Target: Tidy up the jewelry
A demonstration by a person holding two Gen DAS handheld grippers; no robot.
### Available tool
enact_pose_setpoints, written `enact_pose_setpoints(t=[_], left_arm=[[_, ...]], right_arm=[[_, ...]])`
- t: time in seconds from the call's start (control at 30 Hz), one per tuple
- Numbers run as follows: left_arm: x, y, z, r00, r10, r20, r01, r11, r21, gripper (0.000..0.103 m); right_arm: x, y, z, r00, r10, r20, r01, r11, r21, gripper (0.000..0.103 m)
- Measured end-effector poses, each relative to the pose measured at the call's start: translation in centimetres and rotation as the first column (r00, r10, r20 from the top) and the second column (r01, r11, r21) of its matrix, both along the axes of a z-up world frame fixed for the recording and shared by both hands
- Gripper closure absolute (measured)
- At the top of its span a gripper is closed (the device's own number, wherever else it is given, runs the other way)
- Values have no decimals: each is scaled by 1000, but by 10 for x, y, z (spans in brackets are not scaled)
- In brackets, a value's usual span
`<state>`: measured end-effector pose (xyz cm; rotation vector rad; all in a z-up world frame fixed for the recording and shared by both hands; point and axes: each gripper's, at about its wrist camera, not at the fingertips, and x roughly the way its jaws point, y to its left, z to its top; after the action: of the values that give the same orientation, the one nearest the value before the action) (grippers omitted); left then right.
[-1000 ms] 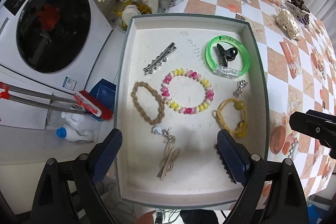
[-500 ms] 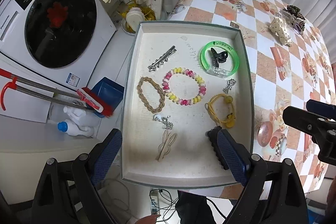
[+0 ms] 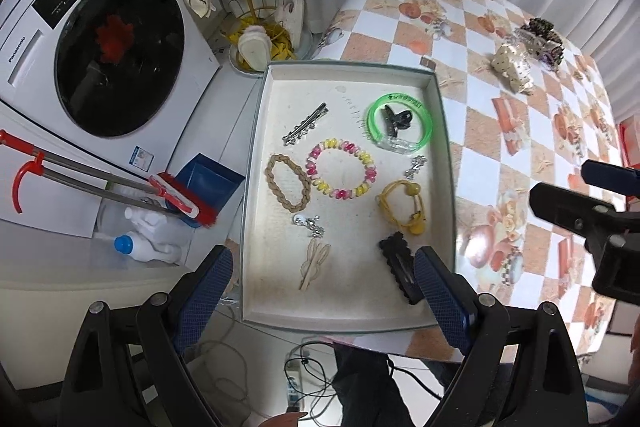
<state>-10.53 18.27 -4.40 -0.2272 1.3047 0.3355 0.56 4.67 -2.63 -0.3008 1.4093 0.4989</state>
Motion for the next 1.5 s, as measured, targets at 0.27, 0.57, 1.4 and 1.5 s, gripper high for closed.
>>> enact_pose_setpoints(t=[0.27, 0.57, 1.4, 1.5], left_arm=[[-5, 2, 30, 1000, 10, 12, -10, 1000, 21, 7], [-10, 2, 44, 1000, 14, 16, -15, 999, 38, 7], [-12, 3, 47, 1000, 13, 16, -14, 999, 41, 7], [-12, 3, 47, 1000, 14, 15, -15, 999, 43, 7]], right_arm=[[-4, 7, 28, 999, 37, 13, -37, 999, -14, 16], [-4, 5, 43, 999, 28, 35, -27, 999, -20, 16], [-10, 15, 54, 995, 61, 84, -59, 998, -19, 16], [-10, 16, 53, 995, 59, 84, -58, 998, -19, 16]])
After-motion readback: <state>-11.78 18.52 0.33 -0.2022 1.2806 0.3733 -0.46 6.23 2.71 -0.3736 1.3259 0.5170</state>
